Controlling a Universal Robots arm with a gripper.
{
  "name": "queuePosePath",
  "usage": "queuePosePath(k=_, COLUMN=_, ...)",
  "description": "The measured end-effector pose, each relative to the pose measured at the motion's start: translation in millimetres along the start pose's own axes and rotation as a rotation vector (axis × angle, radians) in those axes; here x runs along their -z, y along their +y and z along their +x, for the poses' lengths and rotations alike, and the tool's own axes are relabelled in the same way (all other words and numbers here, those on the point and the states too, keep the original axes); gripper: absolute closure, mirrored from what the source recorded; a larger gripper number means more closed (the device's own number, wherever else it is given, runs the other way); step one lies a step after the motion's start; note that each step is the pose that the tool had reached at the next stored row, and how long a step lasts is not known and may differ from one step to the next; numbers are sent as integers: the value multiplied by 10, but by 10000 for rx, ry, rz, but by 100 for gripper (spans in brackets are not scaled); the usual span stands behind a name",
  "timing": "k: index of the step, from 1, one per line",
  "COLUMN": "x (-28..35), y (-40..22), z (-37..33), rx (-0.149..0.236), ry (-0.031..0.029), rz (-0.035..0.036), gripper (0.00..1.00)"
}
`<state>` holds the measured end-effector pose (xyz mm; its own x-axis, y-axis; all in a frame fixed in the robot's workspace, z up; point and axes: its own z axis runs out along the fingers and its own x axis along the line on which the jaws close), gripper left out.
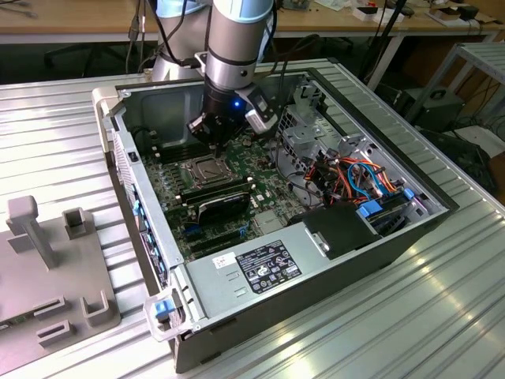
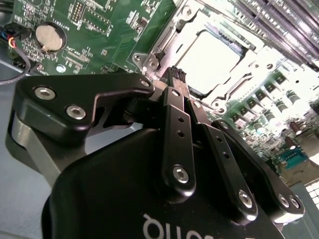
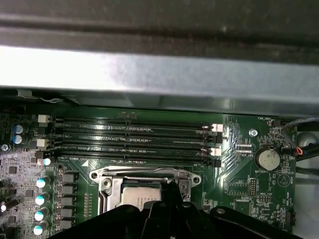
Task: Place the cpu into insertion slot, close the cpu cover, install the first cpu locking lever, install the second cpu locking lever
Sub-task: 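Install the second cpu locking lever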
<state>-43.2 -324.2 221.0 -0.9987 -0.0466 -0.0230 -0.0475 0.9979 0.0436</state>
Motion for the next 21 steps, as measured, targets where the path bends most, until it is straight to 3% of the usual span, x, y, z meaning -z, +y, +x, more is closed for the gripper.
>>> queuePosePath(k=3, x=2, y=-46, z=3, rx=-1, ry=0, rz=0, gripper=89)
queuePosePath(k=10, x=2, y=-47, z=1, rx=1, ry=0, rz=1, gripper=89)
queuePosePath(k=14, x=1, y=-50, z=-46, rx=0, ry=0, rz=0, gripper=89)
queuePosePath(k=19, x=1, y=-50, z=-50, rx=-1, ry=0, rz=1, gripper=89)
queuePosePath(k=21, x=2, y=-81, z=-49, rx=0, ry=-1, rz=-1, gripper=89)
